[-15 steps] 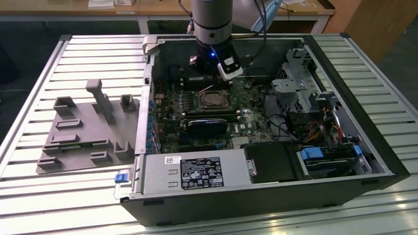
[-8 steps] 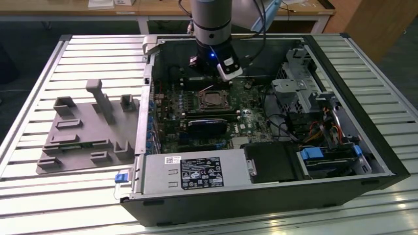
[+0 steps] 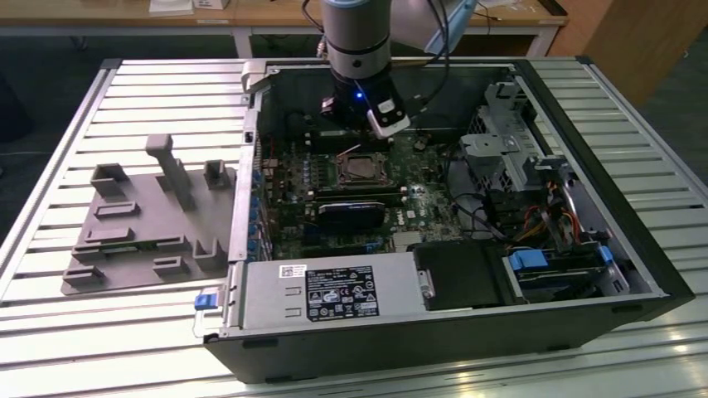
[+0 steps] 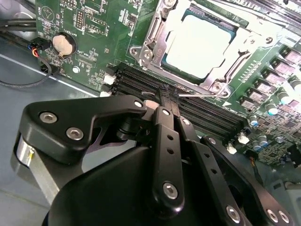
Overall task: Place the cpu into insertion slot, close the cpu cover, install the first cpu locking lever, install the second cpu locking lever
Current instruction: 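Install the first cpu locking lever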
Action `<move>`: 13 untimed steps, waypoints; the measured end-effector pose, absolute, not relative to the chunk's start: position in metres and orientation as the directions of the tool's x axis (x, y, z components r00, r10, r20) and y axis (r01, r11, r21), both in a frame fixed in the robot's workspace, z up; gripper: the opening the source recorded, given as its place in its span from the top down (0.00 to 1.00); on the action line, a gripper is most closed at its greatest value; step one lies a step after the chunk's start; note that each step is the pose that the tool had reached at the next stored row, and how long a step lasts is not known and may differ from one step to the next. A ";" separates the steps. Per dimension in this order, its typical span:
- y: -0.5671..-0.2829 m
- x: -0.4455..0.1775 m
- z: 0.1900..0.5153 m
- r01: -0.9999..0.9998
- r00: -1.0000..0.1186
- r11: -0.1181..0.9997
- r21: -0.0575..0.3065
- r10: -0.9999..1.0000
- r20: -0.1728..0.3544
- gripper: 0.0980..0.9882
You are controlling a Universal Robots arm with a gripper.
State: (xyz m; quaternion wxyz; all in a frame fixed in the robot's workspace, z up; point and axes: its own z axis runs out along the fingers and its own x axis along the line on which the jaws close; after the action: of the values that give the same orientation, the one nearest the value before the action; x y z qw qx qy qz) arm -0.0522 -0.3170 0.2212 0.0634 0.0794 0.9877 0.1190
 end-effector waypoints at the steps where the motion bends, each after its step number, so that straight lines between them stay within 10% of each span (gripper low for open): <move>1: -0.317 -0.052 0.221 0.142 -0.979 0.959 0.244 0.172 -0.107 1.00; 13: -0.316 -0.057 0.218 0.135 -0.976 0.964 0.231 0.170 -0.138 1.00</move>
State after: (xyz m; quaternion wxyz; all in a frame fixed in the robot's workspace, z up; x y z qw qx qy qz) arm -0.0566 -0.3160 0.2179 0.0786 0.0770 0.9877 0.1109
